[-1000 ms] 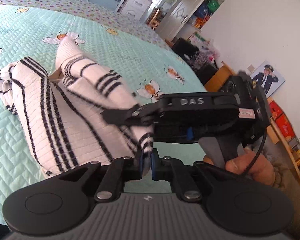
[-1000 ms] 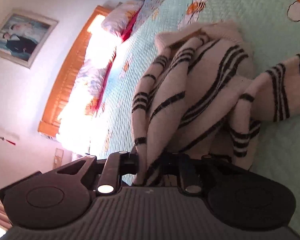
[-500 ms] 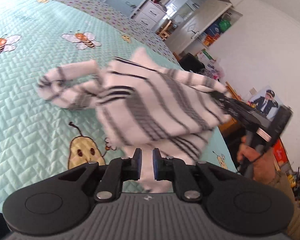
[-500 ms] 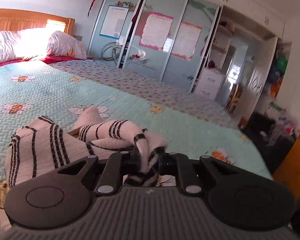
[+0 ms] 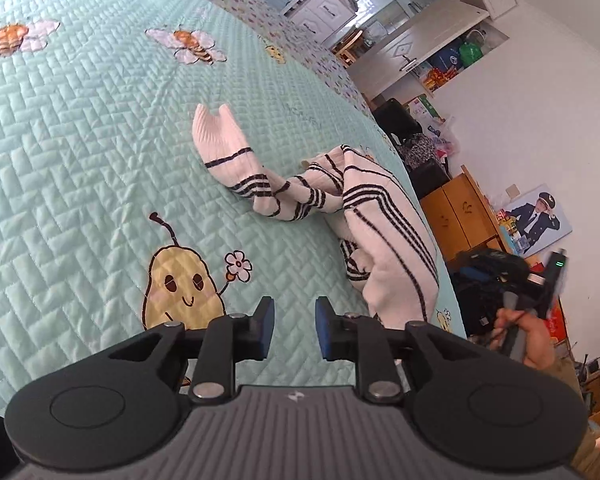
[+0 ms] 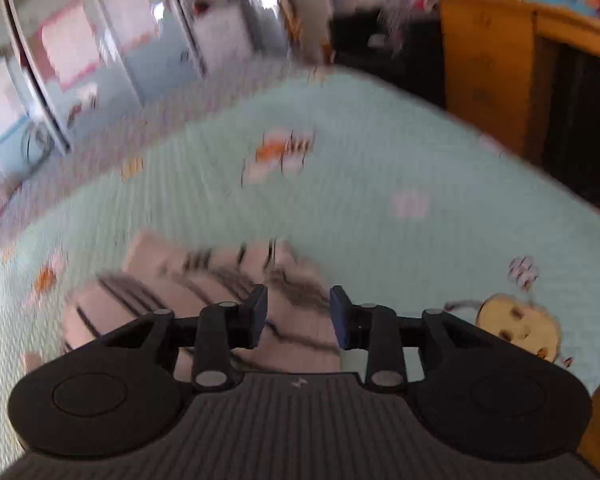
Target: Fold clothes
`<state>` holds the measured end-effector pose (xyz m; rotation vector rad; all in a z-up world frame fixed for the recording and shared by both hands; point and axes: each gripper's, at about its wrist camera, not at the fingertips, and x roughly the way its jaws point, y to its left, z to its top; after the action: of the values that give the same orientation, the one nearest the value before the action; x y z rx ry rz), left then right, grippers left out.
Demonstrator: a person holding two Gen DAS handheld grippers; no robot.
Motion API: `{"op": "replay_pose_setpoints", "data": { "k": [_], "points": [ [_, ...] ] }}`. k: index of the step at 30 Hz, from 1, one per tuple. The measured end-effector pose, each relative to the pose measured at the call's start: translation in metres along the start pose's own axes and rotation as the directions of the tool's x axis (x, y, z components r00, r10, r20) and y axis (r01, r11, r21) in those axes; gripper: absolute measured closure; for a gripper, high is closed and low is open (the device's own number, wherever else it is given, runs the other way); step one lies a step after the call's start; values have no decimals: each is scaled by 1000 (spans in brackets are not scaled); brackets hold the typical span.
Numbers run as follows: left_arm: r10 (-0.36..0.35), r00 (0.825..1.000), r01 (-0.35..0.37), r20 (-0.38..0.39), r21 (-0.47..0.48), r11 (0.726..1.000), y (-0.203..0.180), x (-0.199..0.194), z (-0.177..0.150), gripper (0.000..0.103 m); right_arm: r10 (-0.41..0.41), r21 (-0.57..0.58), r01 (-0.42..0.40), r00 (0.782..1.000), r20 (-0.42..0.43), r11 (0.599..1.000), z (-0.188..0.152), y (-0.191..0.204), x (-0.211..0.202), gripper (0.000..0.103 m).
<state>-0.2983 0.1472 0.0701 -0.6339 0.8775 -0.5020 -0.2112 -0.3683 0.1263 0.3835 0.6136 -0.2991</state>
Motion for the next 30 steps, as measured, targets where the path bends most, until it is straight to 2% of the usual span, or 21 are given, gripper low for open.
{"op": "replay_pose_setpoints", "data": {
  "k": [1, 2, 3, 4, 7, 9, 12, 14, 15, 16, 18, 21, 24, 27, 30],
  "points": [
    [-2, 1000, 2, -5, -6, 1000, 1, 3, 1, 81, 27, -22, -26, 999, 45, 999, 2, 5, -10, 47],
    [-3, 1000, 2, -9, -7, 1000, 1, 4, 0, 81, 65, -72, -60, 995, 78, 996, 4, 20, -16, 39],
    [-2, 1000, 2, -12, -6, 1000, 0, 5, 0, 81, 115, -150, -102, 990, 81, 983, 6, 39, -15, 21],
    [-1, 1000, 1, -15, -4, 1000, -1, 6, 0, 81, 160, -225, -146, 986, 44, 963, 2, 60, -7, 18],
    [-1, 1000, 1, -24, -4, 1000, -1, 8, 0, 81, 274, -427, -285, 958, -88, 858, -9, 122, 19, 18],
    [14, 1000, -14, -25, -7, 1000, 2, 7, 0, 80, 245, -497, -298, 954, -171, 815, -14, 161, 56, 18],
    [45, 999, -45, -25, -24, 999, 9, 5, 3, 76, 149, -612, -230, 972, -182, 757, -19, 211, 98, 18],
    [61, 998, -62, -27, -35, 997, 13, 4, 4, 76, 88, -676, -248, 961, -262, 694, -31, 234, 124, 18],
    [67, 997, -68, -29, -39, 997, 14, 3, 5, 76, 48, -696, -249, 954, -294, 673, -38, 240, 135, 24],
    [74, 997, -75, -31, -42, 996, 15, 3, 5, 76, 12, -712, -248, 948, -320, 656, -47, 241, 142, 49],
    [87, 996, -88, -35, -49, 995, 18, 3, 6, 76, 16, -739, -266, 945, -326, 619, -69, 229, 125, 82],
    [97, 994, -99, -45, -50, 994, 18, 5, 5, 74, 134, -731, -340, 935, -327, 592, -83, 196, 74, 85],
    [94, 994, -97, -63, -37, 995, 11, 12, 2, 74, 228, -685, -420, 906, -357, 595, -93, 143, 8, 86],
    [86, 992, -87, -93, 0, 996, -4, 26, 1, 74, 241, -626, -459, 882, -405, 631, -102, 85, -33, 87],
    [71, 991, -64, -116, 59, 996, -31, 47, 7, 74, 242, -540, -445, 882, -405, 715, -112, 35, -34, 88]
  ]
}}
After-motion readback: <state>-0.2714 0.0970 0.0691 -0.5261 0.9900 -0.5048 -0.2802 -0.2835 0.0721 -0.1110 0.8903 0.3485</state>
